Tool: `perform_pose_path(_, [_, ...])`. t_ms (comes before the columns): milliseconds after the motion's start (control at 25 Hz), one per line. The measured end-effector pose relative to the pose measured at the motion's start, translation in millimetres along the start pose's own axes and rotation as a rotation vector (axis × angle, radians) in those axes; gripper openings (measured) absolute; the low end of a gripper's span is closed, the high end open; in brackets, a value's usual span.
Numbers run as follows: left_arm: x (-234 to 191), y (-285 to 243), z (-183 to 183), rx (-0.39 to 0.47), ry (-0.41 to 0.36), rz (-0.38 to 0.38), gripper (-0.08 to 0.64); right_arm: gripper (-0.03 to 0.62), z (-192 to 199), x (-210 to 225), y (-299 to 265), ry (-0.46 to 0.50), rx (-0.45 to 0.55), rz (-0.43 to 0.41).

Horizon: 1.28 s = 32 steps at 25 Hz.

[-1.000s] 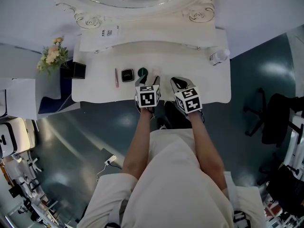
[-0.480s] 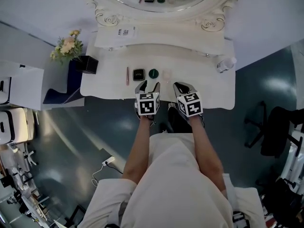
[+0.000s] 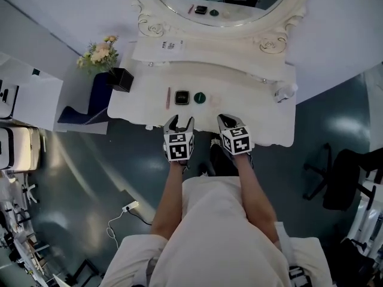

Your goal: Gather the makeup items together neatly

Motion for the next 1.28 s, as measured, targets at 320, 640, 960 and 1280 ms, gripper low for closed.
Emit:
perform_pose_path(320, [-4, 28, 15, 0.067, 0.030, -0.011, 0.185, 0.044, 16, -17, 13, 0.007, 0.022, 0.002])
perform_pose_path(640, [-9, 48, 28, 0.092, 0.037, -0.017, 0.092, 0.044, 26, -34, 18, 0.006, 0.032, -0.004])
perform_pose_path(960, [-15, 53, 41, 0.086, 0.062, -0.009, 0.015, 0.044, 27, -44, 22, 0.022, 0.041, -0.013])
perform_pose_path(1280, [-7, 53, 39, 0.093, 0.039, 0.015, 0.015, 0.044, 31, -40, 27, 0.026, 0.045, -0.007])
Point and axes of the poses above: the fingertips, and each gripper's own axes: y backward along the fingers, x to its right, z out of its underside, the point moved 8 cm from there along y, backward along the fingers, and after that the axes turned 14 degrees about -x, right-handed, at the moved point
